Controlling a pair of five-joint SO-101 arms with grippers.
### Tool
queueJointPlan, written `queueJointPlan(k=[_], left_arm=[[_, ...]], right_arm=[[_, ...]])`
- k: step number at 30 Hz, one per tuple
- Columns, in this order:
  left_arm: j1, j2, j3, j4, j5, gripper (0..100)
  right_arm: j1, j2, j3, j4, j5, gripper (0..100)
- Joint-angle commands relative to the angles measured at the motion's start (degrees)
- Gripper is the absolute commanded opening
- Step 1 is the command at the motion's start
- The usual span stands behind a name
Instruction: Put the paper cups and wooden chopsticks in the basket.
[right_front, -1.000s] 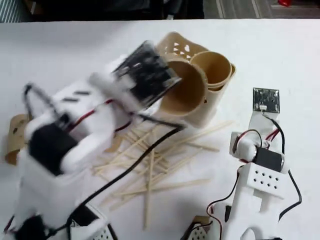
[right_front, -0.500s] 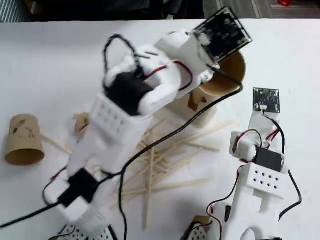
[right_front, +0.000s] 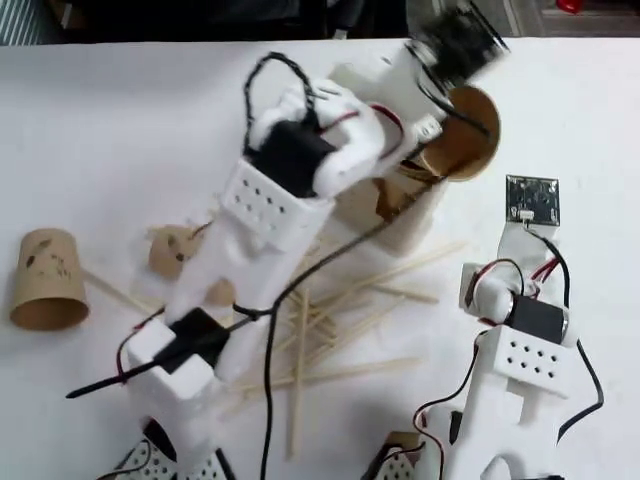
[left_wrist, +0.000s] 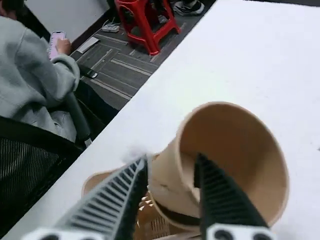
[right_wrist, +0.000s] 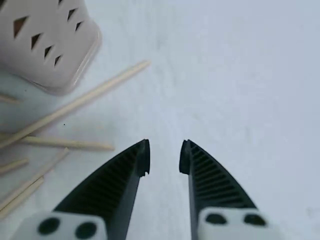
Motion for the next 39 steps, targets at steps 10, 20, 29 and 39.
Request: queueJointPlan(k=[10, 20, 29, 39], left_arm=[[-7.52, -0.31, -5.71, -0.88, 3.96, 23], [-7.43, 0.57, -4.57, 0.62, 3.87, 23], [-7.78, 6.73, -3.16, -0.18, 3.87, 23], [-3.47, 1.45, -3.08, -3.87, 3.87, 23]], right_arm=[[0.22, 0.04, -0.35, -0.75, -0.09, 11.0], [0.22, 0.04, -0.26, -0.75, -0.09, 11.0], [0.22, 0.04, 0.26, -0.84, 0.0, 11.0], [0.13, 0.04, 1.93, -4.0, 0.0, 11.0]])
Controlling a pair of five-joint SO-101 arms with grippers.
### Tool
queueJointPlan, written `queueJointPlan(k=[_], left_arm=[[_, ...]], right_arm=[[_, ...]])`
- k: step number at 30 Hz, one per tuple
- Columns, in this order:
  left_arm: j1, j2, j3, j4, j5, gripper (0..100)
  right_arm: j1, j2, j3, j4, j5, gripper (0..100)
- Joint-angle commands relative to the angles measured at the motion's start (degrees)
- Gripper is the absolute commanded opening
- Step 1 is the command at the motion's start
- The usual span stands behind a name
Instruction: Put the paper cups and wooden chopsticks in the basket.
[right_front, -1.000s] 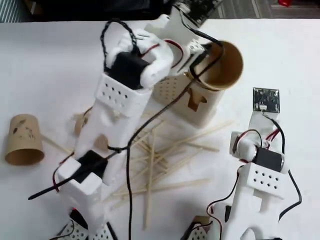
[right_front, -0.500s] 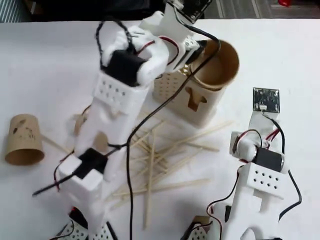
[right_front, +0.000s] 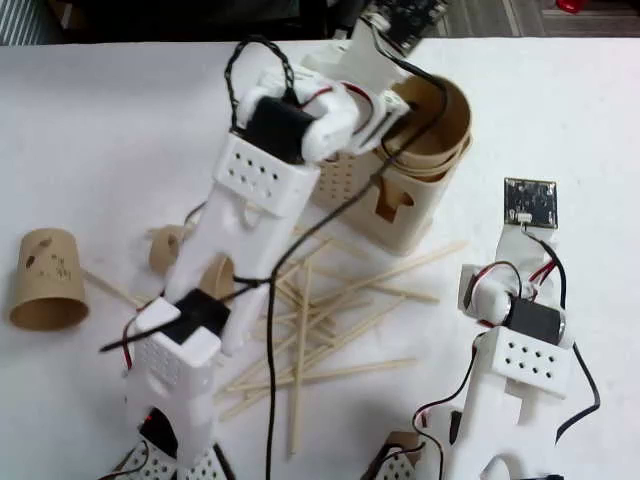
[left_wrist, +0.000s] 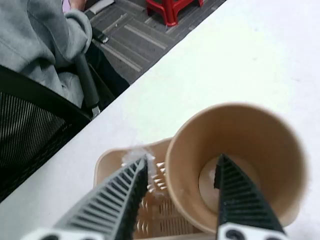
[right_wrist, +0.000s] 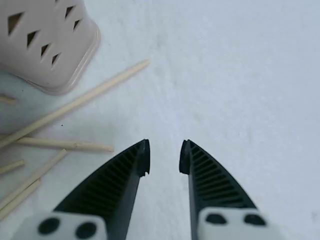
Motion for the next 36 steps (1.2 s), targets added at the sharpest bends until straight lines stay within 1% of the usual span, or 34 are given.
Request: queueJointPlan(k=[1, 4, 7, 14, 16, 18, 21, 26, 28, 32, 36], left_arm=[[2.24, -5.14, -0.26, -5.45, 0.35, 23], [1.98, -5.58, -0.35, -7.3, 0.35, 23], [2.42, -6.55, -2.2, -6.86, 0.35, 23], [2.42, -10.59, -10.9, 0.0, 0.35, 23], [2.42, -11.38, -12.66, 2.9, 0.0, 23], [2.42, -11.74, -13.63, 6.07, -1.85, 23], [2.07, -11.82, -13.45, 10.2, -2.73, 23], [1.1, -13.49, -16.53, 23.12, -2.9, 23], [0.84, -15.25, -17.41, 26.02, -3.96, 23], [-4.88, -21.05, -8.7, 25.76, -10.2, 23], [-9.27, -28.18, 9.49, 25.76, -15.12, 23]], right_arm=[[0.22, 0.04, -0.18, -1.36, 0.0, 11.0], [0.22, 0.04, -0.18, -1.45, 0.0, 11.0], [0.22, 0.04, -0.18, -1.45, 0.0, 11.0], [0.22, 0.04, -0.18, -1.45, 0.0, 11.0], [0.22, 0.04, -0.18, -1.45, 0.0, 11.0], [0.22, 0.04, -0.18, -1.45, 0.0, 11.0], [0.22, 0.04, -0.18, -1.45, 0.0, 11.0], [0.31, 0.04, -0.09, -1.45, 0.0, 11.0], [0.31, 0.04, -0.09, -1.45, 0.0, 11.0], [0.31, 0.04, -0.09, -1.45, 0.0, 11.0], [0.31, 0.04, 0.44, -1.54, 0.0, 11.0]])
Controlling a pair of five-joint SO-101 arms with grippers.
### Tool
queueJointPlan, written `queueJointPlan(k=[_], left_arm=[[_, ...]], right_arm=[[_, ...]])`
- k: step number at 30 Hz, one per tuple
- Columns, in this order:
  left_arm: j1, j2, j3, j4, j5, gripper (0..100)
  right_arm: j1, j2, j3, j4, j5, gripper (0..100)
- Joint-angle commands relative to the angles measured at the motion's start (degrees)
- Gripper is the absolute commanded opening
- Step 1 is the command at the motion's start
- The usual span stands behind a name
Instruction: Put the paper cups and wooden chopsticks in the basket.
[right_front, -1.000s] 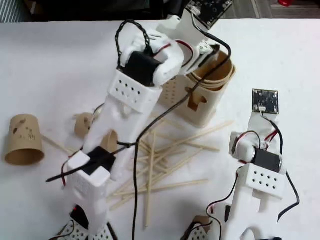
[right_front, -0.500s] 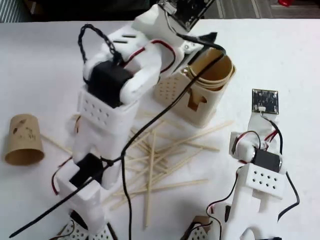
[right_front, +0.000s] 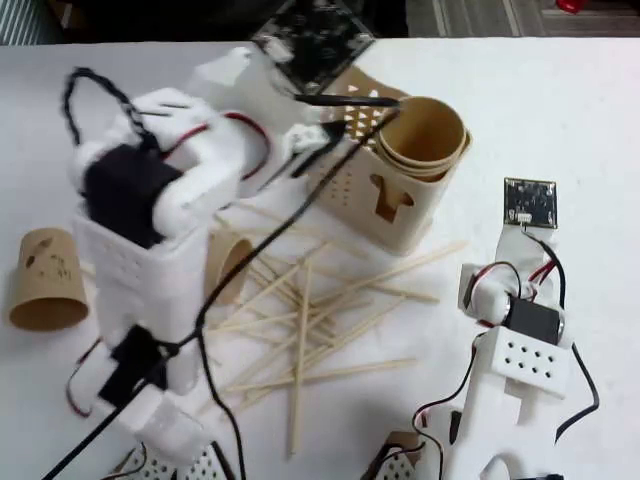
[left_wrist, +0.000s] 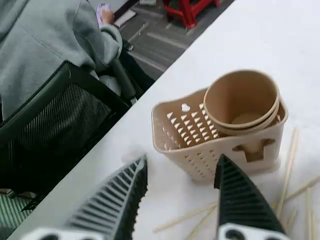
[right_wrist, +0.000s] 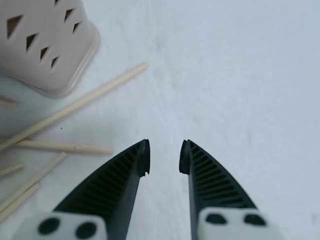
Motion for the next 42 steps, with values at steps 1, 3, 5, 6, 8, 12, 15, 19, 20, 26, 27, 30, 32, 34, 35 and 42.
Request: queueJointPlan(k=[1, 3, 5, 6, 8, 12, 15, 19, 20, 26, 27, 30, 32, 34, 35, 42], left_arm=[[-5.14, -10.07, 20.75, -0.09, -5.98, 23], [-6.64, -14.11, 31.3, -0.18, -8.79, 23], [-7.96, -17.98, 41.05, -0.26, -10.46, 23], [-8.48, -19.74, 45.54, -0.53, -11.25, 23], [-10.33, -22.99, 54.33, -3.16, -11.34, 23], [-14.81, -26.95, 71.12, -14.07, -12.22, 23], [-15.87, -27.91, 81.93, -21.71, -13.45, 23], [-15.78, -27.91, 91.96, -29.36, -13.36, 23], [-15.87, -27.82, 93.89, -31.56, -13.27, 23], [-21.76, -27.82, 101.89, -44.84, -13.71, 16], [-22.64, -28.0, 102.68, -46.15, -13.71, 14], [-23.34, -28.26, 103.74, -46.59, -14.95, 7], [-22.81, -28.26, 103.38, -44.66, -17.49, 2], [-21.32, -28.88, 102.59, -42.37, -18.46, 3], [-20.7, -29.76, 102.15, -41.14, -18.46, 2], [-15.08, -43.74, 96.88, -35.08, -18.29, 2]], right_arm=[[0.31, 0.04, 0.09, -1.01, 0.0, 11.0], [0.22, 0.04, 0.09, -1.01, 0.0, 11.0], [0.22, 0.04, 0.09, -1.01, 0.0, 11.0], [0.22, 0.04, 0.09, -1.01, 0.0, 11.0], [0.22, 0.04, 0.09, -1.01, 0.0, 11.0], [0.22, 0.04, 0.18, -1.01, 0.0, 11.0], [0.22, 0.04, 0.18, -1.01, 0.0, 11.0], [0.22, 0.04, 0.26, -1.1, 0.0, 11.0], [0.22, 0.04, 0.26, -1.1, 0.0, 11.0], [0.22, 0.04, 0.26, -1.1, 0.0, 11.0], [0.22, 0.04, 0.26, -1.1, 0.0, 11.0], [0.22, 0.04, 0.35, -1.98, 0.0, 11.0], [0.22, 0.04, 0.7, -2.33, 0.0, 11.0], [0.22, 0.04, 0.79, -2.33, 0.0, 11.0], [0.22, 0.04, 0.79, -2.33, 0.0, 11.0], [0.22, 0.04, 0.79, -2.33, 0.0, 11.0]])
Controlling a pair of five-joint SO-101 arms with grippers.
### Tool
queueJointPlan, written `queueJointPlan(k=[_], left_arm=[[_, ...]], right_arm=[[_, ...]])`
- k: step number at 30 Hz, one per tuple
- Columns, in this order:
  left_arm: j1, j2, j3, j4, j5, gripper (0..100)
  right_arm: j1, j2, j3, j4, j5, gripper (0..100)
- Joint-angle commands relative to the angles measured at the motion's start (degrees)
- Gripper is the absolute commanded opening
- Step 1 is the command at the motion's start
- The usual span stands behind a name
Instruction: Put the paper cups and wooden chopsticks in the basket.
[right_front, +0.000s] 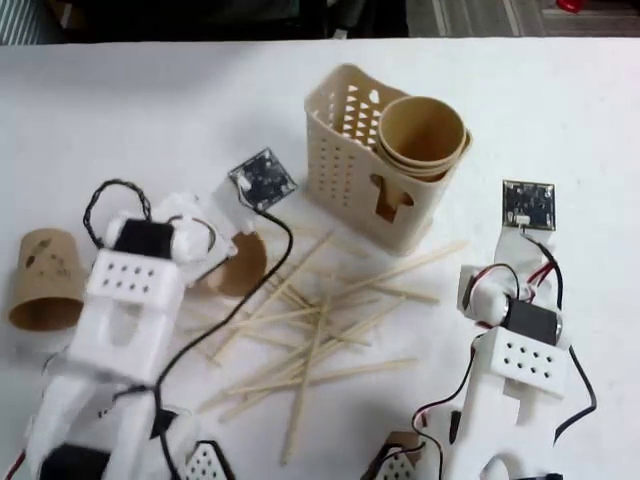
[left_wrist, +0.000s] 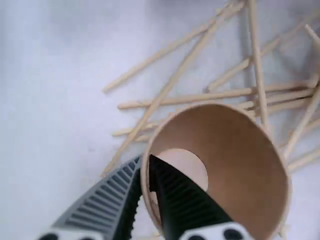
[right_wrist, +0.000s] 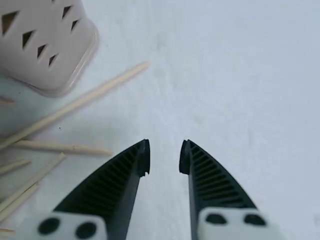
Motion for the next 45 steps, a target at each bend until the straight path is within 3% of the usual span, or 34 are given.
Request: queueJointPlan(k=[1, 9, 16, 22, 35, 45], left_arm=[[4.09, -11.56, -6.51, 2.99, -0.09, 2], [8.4, -17.54, -20.57, 2.55, 7.74, 2], [17.1, -17.54, -32.53, -3.16, 11.52, 2], [25.19, -16.04, -35.34, -8.79, 12.31, 2], [31.25, 13.23, -58.73, -9.85, 15.38, 2], [30.81, 37.23, -82.2, 4.4, 23.47, 2]], right_arm=[[0.22, 0.04, -0.44, -0.75, 0.0, 11.0], [0.22, 0.04, -0.35, -0.75, 0.0, 11.0], [0.22, 0.04, -0.35, -0.75, 0.0, 11.0], [0.22, 0.04, -0.35, -0.75, 0.0, 11.0], [0.22, 0.04, -0.35, -0.75, 0.26, 11.0], [0.22, 0.04, -0.26, -0.75, 2.11, 11.0]])
